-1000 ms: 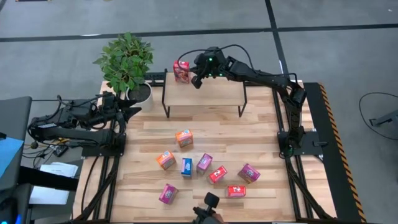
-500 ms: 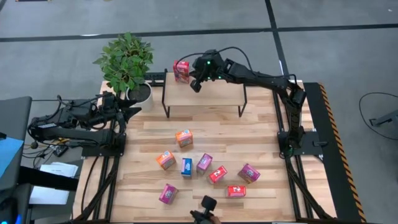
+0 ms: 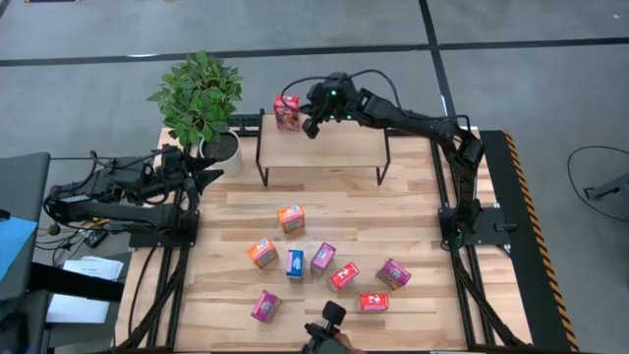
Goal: Stack cereal on shelf
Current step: Put the top red cereal box on the shelf
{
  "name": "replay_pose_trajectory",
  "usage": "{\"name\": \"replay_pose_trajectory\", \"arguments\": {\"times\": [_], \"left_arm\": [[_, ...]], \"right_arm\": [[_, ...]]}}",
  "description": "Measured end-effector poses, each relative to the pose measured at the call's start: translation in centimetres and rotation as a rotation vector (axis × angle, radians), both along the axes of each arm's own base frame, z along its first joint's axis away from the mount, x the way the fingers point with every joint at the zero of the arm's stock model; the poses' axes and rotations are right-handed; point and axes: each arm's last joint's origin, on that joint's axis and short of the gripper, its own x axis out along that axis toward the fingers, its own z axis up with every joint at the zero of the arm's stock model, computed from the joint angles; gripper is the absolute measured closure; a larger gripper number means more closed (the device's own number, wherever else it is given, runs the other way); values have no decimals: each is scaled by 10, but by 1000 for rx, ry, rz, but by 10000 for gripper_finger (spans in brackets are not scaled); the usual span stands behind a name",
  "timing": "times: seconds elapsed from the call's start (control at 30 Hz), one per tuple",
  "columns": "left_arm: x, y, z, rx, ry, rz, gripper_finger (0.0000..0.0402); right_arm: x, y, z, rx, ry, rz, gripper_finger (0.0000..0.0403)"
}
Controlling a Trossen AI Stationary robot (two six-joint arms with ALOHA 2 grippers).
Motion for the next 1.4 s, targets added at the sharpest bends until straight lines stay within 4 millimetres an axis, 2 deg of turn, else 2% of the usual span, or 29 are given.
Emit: {"name": "replay_pose_trajectory", "arguments": {"times": [0.27,0.37,0.67,0.8,0.97,1.2,1.4], "left_arm": [[0,0,-1,3,11,0,111],[0,0,-1,0,15,0,111],[0,0,-1,-1,15,9,111],[0,0,-2,-7,13,11,111],[0,0,-2,-7,14,13,111],[-1,1,-2,-5,15,25,111],[-1,1,-2,-5,15,25,111]], "right_arm": [[0,4,-5,34,43,4,384],[11,6,-14,21,30,21,378],[14,0,-29,46,56,9,373],[15,3,-24,37,32,22,380],[17,11,-21,124,-7,101,378],[27,25,-19,91,-24,143,373],[25,16,-13,46,-79,125,385]]}}
